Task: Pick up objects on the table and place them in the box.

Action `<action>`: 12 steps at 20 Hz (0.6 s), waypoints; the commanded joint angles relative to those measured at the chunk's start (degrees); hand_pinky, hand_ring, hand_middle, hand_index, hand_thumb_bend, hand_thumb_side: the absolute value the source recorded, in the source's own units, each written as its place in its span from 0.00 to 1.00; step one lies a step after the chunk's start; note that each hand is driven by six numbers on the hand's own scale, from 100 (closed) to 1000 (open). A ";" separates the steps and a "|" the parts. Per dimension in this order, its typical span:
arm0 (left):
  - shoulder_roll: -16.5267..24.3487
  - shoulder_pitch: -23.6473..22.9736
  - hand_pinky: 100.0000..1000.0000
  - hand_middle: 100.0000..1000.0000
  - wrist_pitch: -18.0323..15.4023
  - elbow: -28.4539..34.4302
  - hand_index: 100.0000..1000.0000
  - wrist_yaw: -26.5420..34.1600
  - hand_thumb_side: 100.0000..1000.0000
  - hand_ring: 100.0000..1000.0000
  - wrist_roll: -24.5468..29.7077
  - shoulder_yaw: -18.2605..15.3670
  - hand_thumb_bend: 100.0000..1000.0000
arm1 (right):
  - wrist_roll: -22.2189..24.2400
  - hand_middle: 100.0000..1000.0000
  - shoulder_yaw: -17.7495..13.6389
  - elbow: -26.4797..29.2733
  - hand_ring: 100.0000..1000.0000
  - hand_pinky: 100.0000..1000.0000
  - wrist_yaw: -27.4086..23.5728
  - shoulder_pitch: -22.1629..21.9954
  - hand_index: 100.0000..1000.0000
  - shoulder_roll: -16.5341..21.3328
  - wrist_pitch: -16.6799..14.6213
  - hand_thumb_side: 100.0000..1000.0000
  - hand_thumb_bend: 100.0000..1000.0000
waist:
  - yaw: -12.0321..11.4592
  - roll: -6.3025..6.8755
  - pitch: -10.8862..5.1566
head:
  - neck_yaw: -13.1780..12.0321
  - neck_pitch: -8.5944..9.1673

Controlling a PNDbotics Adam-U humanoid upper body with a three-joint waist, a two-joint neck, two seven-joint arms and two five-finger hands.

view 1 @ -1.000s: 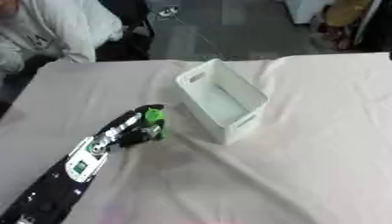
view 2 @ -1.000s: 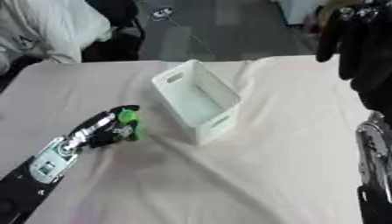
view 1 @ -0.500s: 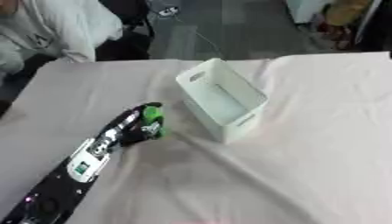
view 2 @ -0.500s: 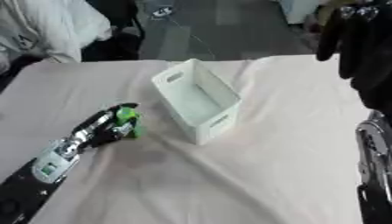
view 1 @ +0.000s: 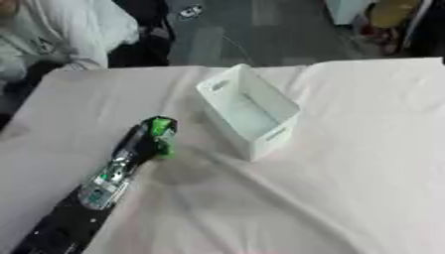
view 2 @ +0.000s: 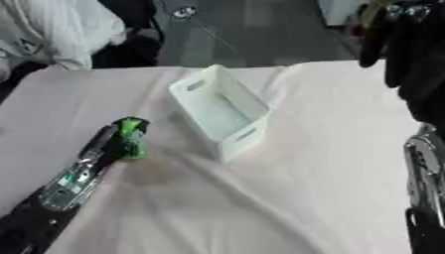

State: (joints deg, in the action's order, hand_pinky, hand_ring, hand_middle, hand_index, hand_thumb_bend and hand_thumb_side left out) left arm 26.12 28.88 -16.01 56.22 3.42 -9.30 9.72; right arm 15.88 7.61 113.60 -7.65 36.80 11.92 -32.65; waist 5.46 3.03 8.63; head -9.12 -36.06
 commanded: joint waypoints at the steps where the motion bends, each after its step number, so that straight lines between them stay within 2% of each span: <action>1: 0.42 -0.66 0.00 0.00 0.06 -1.72 0.16 0.94 0.64 0.00 -3.15 -0.28 0.00 | -0.01 0.10 -0.08 0.99 0.11 0.21 0.13 0.91 0.30 -0.22 -0.04 1.00 0.01 | -0.14 -0.23 -0.52 | -0.06 0.17; 7: -0.26 -1.00 0.00 0.00 -2.82 -0.16 0.12 2.95 0.64 0.00 -9.88 -0.80 0.00 | -0.02 0.10 -0.10 0.99 0.11 0.21 0.15 0.93 0.30 -0.22 -0.03 1.00 0.01 | -0.16 -0.23 -0.48 | 0.00 0.03; 12: 0.02 -1.33 0.00 0.00 -2.78 3.10 0.11 6.81 0.64 0.00 -15.07 -0.70 0.00 | -0.02 0.10 -0.09 0.99 0.11 0.21 0.17 0.94 0.30 -0.21 -0.03 1.00 0.01 | -0.18 -0.19 -0.54 | 0.03 -0.01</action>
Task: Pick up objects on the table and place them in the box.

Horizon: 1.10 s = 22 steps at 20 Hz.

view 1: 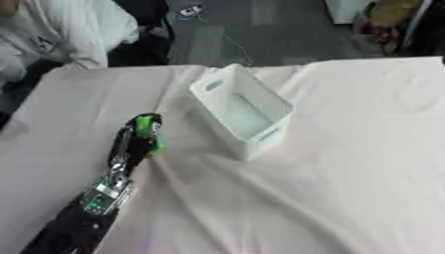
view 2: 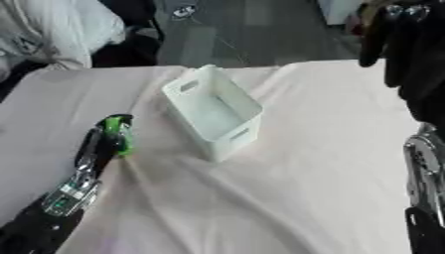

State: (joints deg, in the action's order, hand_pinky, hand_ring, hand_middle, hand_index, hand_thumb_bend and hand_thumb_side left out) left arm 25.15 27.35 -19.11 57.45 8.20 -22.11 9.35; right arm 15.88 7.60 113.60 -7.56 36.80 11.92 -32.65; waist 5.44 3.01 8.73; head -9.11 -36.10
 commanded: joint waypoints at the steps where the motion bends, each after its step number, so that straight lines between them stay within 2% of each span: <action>1: 1.04 0.18 0.00 0.00 0.67 2.80 0.11 3.31 0.64 0.00 -2.93 -0.29 0.00 | -0.02 0.10 -0.08 0.99 0.11 0.21 0.09 0.94 0.30 -0.19 -0.03 1.00 0.01 | -0.17 -0.17 -0.66 | 0.01 0.03; 7: 1.57 0.49 0.00 0.00 2.66 9.06 0.11 11.12 0.64 0.00 -5.02 0.31 0.00 | 0.01 0.10 -0.05 0.99 0.11 0.21 0.13 0.91 0.30 -0.14 -0.03 1.00 0.01 | -0.19 -0.15 -0.71 | -0.09 0.01; 16: 1.85 2.34 0.00 0.00 3.71 17.56 0.11 18.46 0.64 0.00 -6.69 0.60 0.00 | 0.02 0.10 0.02 0.99 0.11 0.21 0.16 0.89 0.30 -0.21 -0.04 1.00 0.01 | -0.11 -0.04 -0.82 | -0.21 -0.15; 22: 2.19 4.81 0.00 0.00 6.41 22.36 0.11 23.58 0.64 0.00 -6.46 1.82 0.00 | 0.06 0.10 0.08 0.99 0.11 0.21 0.18 0.80 0.30 -0.23 0.02 1.00 0.01 | -0.05 0.11 -1.03 | -0.41 -0.04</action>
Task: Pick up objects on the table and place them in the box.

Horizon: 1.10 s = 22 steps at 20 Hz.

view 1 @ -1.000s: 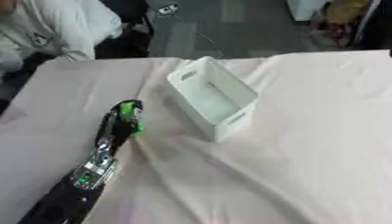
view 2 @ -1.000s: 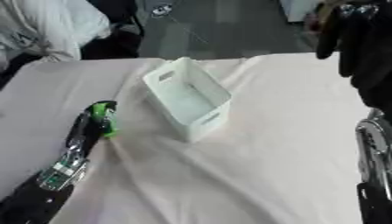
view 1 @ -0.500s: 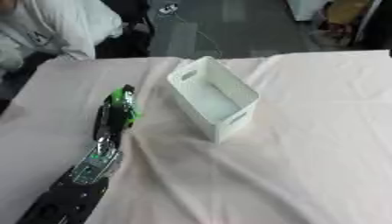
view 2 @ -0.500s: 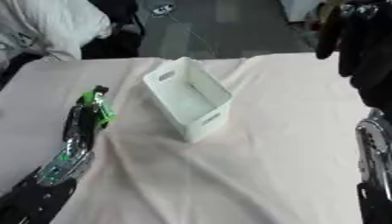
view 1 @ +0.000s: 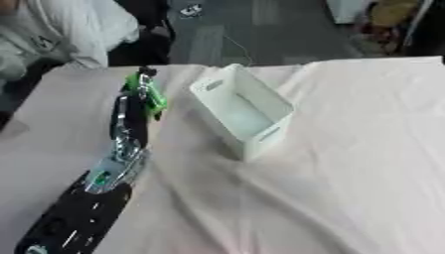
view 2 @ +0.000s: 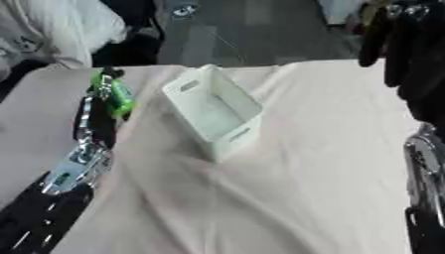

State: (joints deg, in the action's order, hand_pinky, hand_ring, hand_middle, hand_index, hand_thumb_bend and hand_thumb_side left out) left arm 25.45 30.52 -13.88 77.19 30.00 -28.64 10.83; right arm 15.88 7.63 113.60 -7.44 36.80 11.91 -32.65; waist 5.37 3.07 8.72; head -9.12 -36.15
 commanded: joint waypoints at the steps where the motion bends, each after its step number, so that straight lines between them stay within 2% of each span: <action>1: 1.93 2.20 0.00 0.00 1.75 3.04 0.11 2.25 0.64 0.00 0.27 0.70 0.00 | 0.07 0.10 0.06 0.99 0.11 0.21 0.05 0.79 0.30 -0.25 0.02 1.00 0.01 | 0.07 0.09 -1.06 | -0.47 0.05; 7: 1.76 6.15 0.00 0.00 4.60 3.44 0.11 2.88 0.64 0.00 2.25 2.99 0.00 | 0.14 0.10 0.14 0.99 0.11 0.21 0.09 0.80 0.30 -0.46 0.06 1.00 0.01 | 0.38 0.23 -1.16 | -0.96 0.61; 11: 1.01 9.61 0.00 0.00 5.97 1.49 0.11 1.63 0.64 0.00 4.14 4.53 0.00 | 0.44 0.10 0.33 0.99 0.11 0.21 0.09 0.87 0.30 -0.81 0.14 1.00 0.01 | 0.72 0.27 -1.18 | -0.99 0.89; 22: -1.31 17.17 0.00 0.00 6.46 -8.42 0.11 -4.70 0.64 0.00 8.66 6.24 0.00 | 1.77 0.10 1.09 0.99 0.11 0.21 -0.65 1.47 0.30 -2.03 0.03 1.00 0.01 | 2.16 0.77 -0.82 | -1.34 1.08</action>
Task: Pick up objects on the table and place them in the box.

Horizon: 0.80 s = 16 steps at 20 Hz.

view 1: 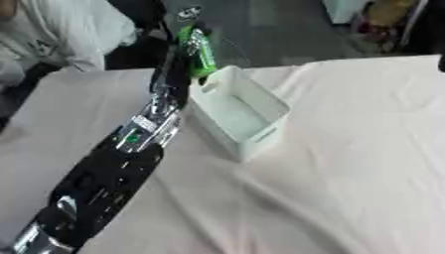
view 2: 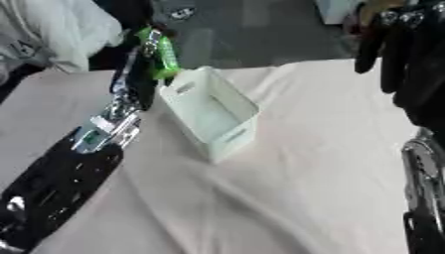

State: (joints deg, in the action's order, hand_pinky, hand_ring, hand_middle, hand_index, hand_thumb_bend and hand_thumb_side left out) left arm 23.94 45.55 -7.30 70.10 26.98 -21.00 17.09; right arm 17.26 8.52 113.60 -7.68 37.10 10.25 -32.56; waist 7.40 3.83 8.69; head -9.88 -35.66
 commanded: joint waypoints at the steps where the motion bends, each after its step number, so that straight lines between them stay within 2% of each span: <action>1: -0.08 2.64 0.00 0.00 -0.12 -2.26 0.11 -2.50 0.64 0.00 1.49 0.00 0.00 | 0.51 0.10 0.27 0.99 0.11 0.21 -0.49 1.25 0.30 -0.47 -0.06 1.00 0.01 | 0.26 0.03 -0.75 | -0.60 0.61; 13: -2.75 7.08 0.00 0.00 -3.17 -15.28 0.12 -15.07 0.64 0.00 6.32 -1.74 0.00 | 1.47 0.11 0.79 0.99 0.11 0.21 -1.24 2.38 0.30 -1.67 -0.30 1.00 0.00 | 1.85 0.67 0.07 | -1.37 0.95; 15: -2.99 7.21 0.00 0.00 -3.81 -16.68 0.13 -17.23 0.64 0.00 6.12 -2.18 0.00 | 1.54 0.11 0.85 0.99 0.11 0.21 -1.32 2.49 0.30 -1.78 -0.33 1.00 0.00 | 1.98 0.73 0.16 | -1.53 0.92; 16: -3.02 7.27 0.00 0.03 -4.07 -17.24 0.21 -18.54 0.64 0.00 5.94 -2.24 0.00 | 1.56 0.11 0.85 0.99 0.11 0.21 -1.36 2.53 0.30 -1.84 -0.35 1.00 0.00 | 2.04 0.75 0.19 | -1.60 0.89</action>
State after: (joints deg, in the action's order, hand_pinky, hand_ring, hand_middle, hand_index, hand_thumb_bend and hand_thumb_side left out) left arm 20.40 51.18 -10.78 52.97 9.85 -15.04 15.68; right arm 18.67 9.35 113.61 -8.86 38.56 8.51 -32.87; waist 9.40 4.70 9.75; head -10.69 -35.51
